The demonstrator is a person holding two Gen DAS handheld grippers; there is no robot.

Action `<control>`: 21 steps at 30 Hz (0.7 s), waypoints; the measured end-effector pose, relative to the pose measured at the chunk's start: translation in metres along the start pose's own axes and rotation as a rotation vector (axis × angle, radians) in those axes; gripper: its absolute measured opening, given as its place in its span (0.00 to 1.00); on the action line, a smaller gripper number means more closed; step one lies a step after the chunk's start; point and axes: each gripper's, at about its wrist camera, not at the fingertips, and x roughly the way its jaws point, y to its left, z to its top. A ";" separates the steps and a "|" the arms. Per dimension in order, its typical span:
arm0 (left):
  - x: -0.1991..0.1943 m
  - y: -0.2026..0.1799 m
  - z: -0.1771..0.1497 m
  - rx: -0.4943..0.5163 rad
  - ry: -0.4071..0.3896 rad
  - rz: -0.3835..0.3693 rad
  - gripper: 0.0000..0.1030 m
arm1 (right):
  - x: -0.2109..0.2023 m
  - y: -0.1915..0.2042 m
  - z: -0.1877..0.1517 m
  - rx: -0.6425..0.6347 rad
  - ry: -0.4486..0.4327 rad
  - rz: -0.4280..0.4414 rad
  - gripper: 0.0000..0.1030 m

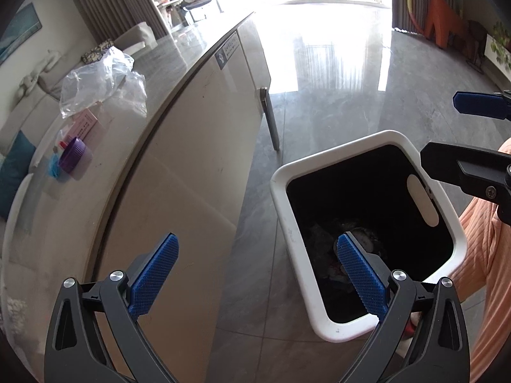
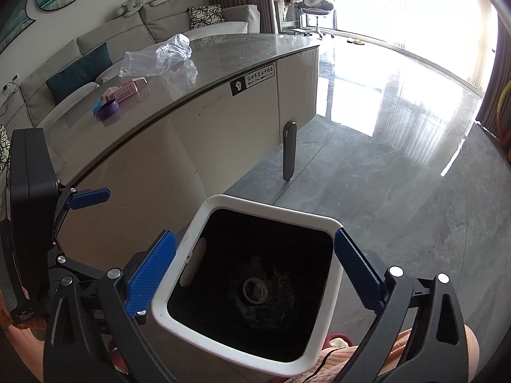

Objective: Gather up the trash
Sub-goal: 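Open the left tool over the bin while the right tool releases the tape roll into it, then move both tools back to the table toward the purple lid and pink box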

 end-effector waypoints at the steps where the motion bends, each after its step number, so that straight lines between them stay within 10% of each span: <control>1: -0.002 0.001 -0.001 -0.003 -0.004 0.002 0.95 | 0.000 0.000 0.001 0.003 -0.002 -0.003 0.95; 21: -0.034 0.090 0.022 -0.207 -0.115 0.088 0.95 | -0.014 0.061 0.069 -0.153 -0.193 0.044 0.95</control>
